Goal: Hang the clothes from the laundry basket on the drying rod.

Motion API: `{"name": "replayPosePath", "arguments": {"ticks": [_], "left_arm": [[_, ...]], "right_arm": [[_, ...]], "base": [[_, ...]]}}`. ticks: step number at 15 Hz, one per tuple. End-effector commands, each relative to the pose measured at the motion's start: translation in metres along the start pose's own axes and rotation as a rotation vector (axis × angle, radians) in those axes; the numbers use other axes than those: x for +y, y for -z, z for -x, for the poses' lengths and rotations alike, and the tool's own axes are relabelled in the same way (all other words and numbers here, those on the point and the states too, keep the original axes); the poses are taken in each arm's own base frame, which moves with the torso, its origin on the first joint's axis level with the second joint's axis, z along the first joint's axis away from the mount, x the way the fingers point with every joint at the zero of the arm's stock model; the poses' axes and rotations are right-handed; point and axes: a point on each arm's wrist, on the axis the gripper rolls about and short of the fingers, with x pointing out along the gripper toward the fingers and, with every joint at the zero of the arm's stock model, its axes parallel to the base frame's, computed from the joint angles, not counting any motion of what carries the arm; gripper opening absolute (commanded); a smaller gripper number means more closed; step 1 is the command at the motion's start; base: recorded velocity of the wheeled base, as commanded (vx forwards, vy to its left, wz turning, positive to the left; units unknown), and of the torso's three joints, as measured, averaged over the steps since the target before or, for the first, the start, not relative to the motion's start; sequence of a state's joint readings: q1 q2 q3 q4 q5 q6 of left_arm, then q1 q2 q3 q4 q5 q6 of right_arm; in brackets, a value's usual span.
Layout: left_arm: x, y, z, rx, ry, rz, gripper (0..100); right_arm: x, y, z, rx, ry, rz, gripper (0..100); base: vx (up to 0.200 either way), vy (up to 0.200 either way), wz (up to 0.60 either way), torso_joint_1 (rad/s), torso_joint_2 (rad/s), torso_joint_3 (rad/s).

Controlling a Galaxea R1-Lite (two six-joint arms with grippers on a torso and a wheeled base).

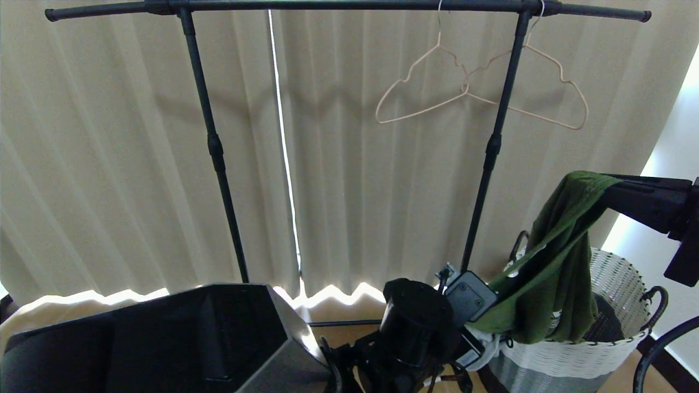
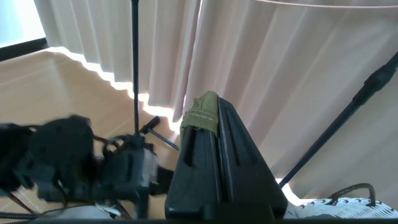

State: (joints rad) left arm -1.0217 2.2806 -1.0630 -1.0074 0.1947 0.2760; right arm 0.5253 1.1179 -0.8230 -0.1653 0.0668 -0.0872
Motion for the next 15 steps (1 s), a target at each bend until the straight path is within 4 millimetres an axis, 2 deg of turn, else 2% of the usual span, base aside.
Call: {"name": "replayPosePath", "arguments": {"ticks": [1, 2, 3, 4, 7, 9, 12, 13, 15], "left_arm": [[0.029, -0.031, 0.031, -0.038, -0.045, 0.013, 0], [0.036, -0.038, 0.037, -0.044, -0.055, 0.016, 0], [0.056, -0.062, 0.063, -0.053, -0.080, 0.022, 0], [0.068, -0.077, 0.082, -0.055, -0.094, 0.027, 0], [0.096, -0.108, 0.130, -0.074, -0.140, 0.039, 0], [0.103, -0.118, 0.148, -0.116, -0.167, 0.043, 0], [0.110, -0.121, 0.176, -0.124, -0.179, 0.021, 0], [0.120, -0.119, 0.184, -0.063, -0.199, 0.011, 0], [0.139, -0.132, 0.211, 0.066, -0.208, 0.008, 0]], "right_arm": [[0.000, -0.002, -0.001, -0.004, 0.000, 0.002, 0], [0.000, -0.003, -0.002, -0.007, 0.001, 0.002, 0], [-0.001, -0.008, -0.006, -0.013, 0.003, 0.003, 0], [-0.002, -0.012, -0.007, -0.023, 0.004, 0.003, 0], [-0.004, -0.021, -0.014, -0.040, 0.011, 0.004, 0], [-0.004, -0.029, -0.017, -0.060, 0.013, 0.005, 0], [-0.005, -0.034, -0.025, -0.063, 0.013, 0.005, 0], [-0.006, -0.034, -0.027, -0.058, 0.016, 0.005, 0], [-0.009, -0.032, -0.029, -0.049, 0.027, 0.003, 0]], "base": [[0.000, 0.000, 0.00, 0.000, 0.00, 0.000], [0.000, 0.000, 0.00, 0.000, 0.00, 0.000], [0.000, 0.000, 0.00, 0.000, 0.00, 0.000], [0.000, 0.000, 0.00, 0.000, 0.00, 0.000], [0.000, 0.000, 0.00, 0.000, 0.00, 0.000], [0.000, 0.000, 0.00, 0.000, 0.00, 0.000], [0.000, 0.000, 0.00, 0.000, 0.00, 0.000], [0.000, 0.000, 0.00, 0.000, 0.00, 0.000], [0.000, 0.000, 0.00, 0.000, 0.00, 0.000]]}}
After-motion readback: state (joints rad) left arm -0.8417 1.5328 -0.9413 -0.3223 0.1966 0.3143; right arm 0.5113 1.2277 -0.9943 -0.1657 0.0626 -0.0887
